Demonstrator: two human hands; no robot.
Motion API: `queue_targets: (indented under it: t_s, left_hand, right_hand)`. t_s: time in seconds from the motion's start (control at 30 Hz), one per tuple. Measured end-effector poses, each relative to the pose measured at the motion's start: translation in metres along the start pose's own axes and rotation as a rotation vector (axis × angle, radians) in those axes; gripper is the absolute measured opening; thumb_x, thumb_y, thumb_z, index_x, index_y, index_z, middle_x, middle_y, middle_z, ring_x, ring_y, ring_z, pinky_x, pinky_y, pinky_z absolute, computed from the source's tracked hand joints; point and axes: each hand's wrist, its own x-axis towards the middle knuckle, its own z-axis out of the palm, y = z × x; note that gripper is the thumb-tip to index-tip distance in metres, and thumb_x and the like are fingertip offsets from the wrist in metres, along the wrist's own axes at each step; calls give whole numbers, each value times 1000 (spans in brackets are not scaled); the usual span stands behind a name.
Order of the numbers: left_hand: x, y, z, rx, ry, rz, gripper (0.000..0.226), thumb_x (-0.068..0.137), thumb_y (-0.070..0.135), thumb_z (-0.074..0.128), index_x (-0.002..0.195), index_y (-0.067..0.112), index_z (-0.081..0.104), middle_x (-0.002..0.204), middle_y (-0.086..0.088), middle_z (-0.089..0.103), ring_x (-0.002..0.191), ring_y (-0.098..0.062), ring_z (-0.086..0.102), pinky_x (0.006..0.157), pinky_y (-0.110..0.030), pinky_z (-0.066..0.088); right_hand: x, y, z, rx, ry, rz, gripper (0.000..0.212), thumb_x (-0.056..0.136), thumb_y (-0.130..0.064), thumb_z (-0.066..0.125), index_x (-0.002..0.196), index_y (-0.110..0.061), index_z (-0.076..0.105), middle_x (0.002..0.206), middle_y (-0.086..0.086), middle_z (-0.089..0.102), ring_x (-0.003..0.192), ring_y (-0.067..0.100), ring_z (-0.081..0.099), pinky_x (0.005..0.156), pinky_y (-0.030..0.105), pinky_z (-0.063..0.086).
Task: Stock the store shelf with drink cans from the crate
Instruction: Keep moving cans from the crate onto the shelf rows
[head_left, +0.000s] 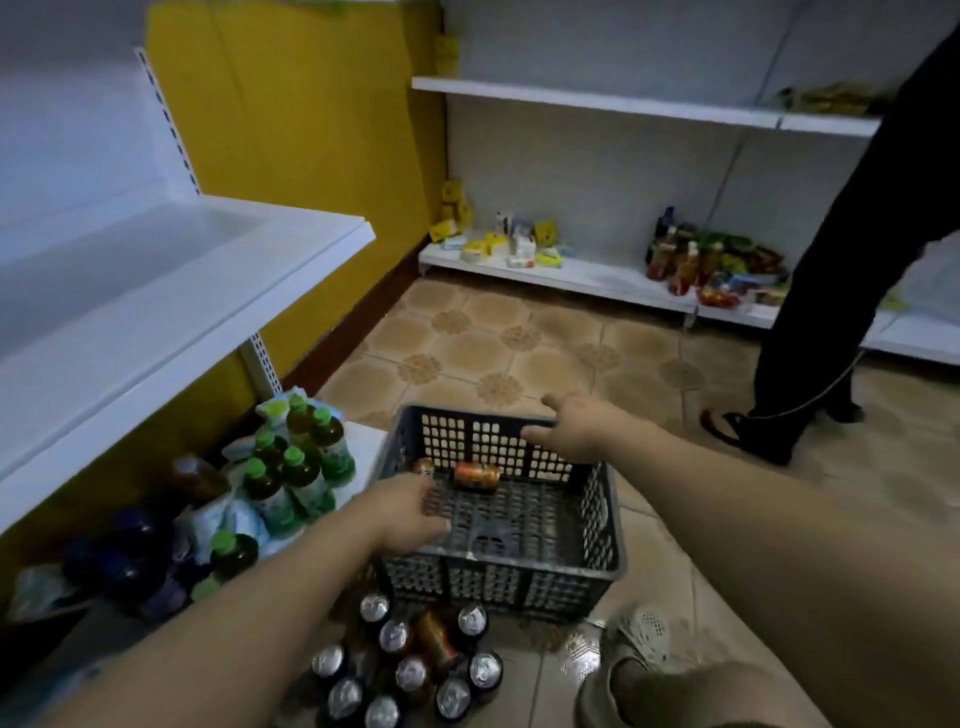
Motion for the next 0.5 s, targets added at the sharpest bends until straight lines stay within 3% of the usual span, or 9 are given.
queue_targets:
  t_s: [0.13,0.27,0.4,0.5]
  left_hand:
    - [83,-13,18,-65,-99,-46,78,80,56,62,145,22,36,149,-4,39,129,-23,45,105,-34,41]
    - [172,-31,41,-151,-147,-107,76,82,51,63,146,22,35,150,-3,38,128,-23,46,101,-26,39]
    - [265,-53,73,-224,-177,-135,72,74,54,64,137,26,46,140,-2,50,120,-22,52,102,-38,43]
    - [330,-73,102,-235,-169,-161,76,76,54,66,142,25,40,147,-2,42,126,-24,47,105,-40,41]
  right_hand:
    - [73,27,24,89,-74,7,67,93,-58,48,145,-18,33,147,10,41,128,29,44,102,37,40]
    - [167,46,62,98,-168,19,72,93,-59,46,149,-17,28,148,11,39,126,30,46,102,39,42]
    - [260,57,118,109,-214,27,79,92,-62,44,152,-15,21,155,12,29,135,32,37,108,41,37]
    - [319,59,165,143,-247,28,78,92,-58,48,151,-14,24,154,12,31,136,31,37,108,38,35]
